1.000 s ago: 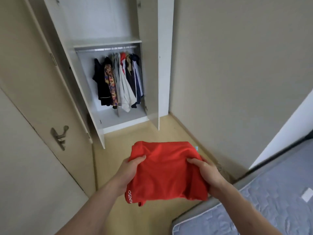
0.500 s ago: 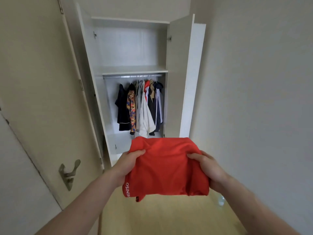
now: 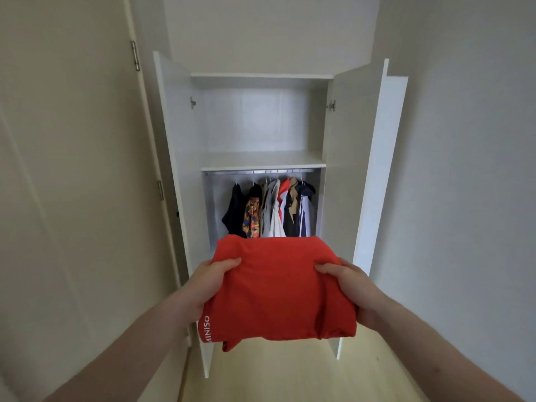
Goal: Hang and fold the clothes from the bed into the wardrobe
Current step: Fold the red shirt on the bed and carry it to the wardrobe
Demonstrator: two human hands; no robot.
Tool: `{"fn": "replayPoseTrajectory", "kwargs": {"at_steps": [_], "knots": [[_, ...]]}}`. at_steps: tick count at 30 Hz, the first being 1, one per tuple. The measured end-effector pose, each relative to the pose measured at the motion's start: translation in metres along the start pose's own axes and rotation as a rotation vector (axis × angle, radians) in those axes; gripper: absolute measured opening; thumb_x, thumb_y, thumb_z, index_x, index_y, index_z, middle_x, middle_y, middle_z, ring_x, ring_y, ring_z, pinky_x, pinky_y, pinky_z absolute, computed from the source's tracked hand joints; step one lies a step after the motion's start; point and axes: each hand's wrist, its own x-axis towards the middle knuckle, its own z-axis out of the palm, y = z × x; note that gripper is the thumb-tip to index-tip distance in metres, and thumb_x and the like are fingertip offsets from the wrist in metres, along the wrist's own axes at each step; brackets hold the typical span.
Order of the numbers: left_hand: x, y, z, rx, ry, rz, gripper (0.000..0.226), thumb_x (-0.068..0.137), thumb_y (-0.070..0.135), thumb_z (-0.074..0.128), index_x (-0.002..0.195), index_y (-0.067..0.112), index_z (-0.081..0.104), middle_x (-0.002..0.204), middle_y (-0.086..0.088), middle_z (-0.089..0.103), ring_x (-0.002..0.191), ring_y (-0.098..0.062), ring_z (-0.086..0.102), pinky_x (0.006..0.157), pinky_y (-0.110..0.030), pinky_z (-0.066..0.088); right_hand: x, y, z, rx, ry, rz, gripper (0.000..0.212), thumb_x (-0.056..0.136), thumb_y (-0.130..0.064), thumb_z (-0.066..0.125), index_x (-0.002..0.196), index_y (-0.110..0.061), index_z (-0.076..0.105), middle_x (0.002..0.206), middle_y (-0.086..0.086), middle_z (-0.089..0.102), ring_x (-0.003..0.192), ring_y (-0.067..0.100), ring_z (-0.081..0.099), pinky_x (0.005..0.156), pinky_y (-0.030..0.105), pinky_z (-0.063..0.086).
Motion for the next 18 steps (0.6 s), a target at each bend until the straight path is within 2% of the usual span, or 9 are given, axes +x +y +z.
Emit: {"fn": "replayPoseTrajectory", "kwargs": {"at_steps": [4, 11, 15, 18], "knots": [[0.062, 0.037, -0.014, 0.012, 0.040, 0.049, 0.039, 0.086, 0.041, 0.077, 0.116, 0.017, 0.070, 0.097, -0.007, 0.080, 0.087, -0.031, 0.077, 0.089, -0.047, 0.058, 0.073, -0.027, 0.017, 0.000, -0.024, -0.024, 0.041, 0.086, -0.024, 0.076, 0.125, -0.021, 0.065, 0.104, 0.003, 0.079, 0.092, 0.025, 0.077, 0.080, 0.039, 0.061], [0.186, 0.098, -0.038, 0.002, 0.027, 0.112, 0.025, 0.089, 0.036, 0.074, 0.107, 0.019, 0.069, 0.089, -0.006, 0.080, 0.076, -0.025, 0.078, 0.066, -0.034, 0.056, 0.205, -0.071, 0.048, -0.003, 0.012, -0.059, 0.043, 0.086, -0.021, 0.075, 0.127, -0.016, 0.066, 0.107, 0.008, 0.079, 0.095, 0.030, 0.077, 0.083, 0.041, 0.061], [0.258, 0.129, -0.052, 0.014, 0.006, 0.144, 0.027, 0.089, 0.032, 0.074, 0.108, 0.014, 0.072, 0.094, -0.008, 0.080, 0.083, -0.027, 0.078, 0.069, -0.033, 0.060, 0.274, -0.093, 0.063, -0.011, 0.055, -0.087, 0.042, 0.085, -0.021, 0.076, 0.127, -0.017, 0.067, 0.107, 0.009, 0.078, 0.097, 0.031, 0.076, 0.090, 0.046, 0.060], [0.311, 0.144, -0.056, 0.005, 0.013, 0.151, 0.031, 0.087, 0.031, 0.075, 0.112, 0.013, 0.073, 0.098, -0.009, 0.079, 0.089, -0.029, 0.077, 0.085, -0.043, 0.061, 0.318, -0.104, 0.070, -0.008, 0.083, -0.100, 0.042, 0.085, -0.021, 0.076, 0.126, -0.018, 0.068, 0.108, 0.008, 0.078, 0.097, 0.031, 0.076, 0.091, 0.046, 0.060]]}}
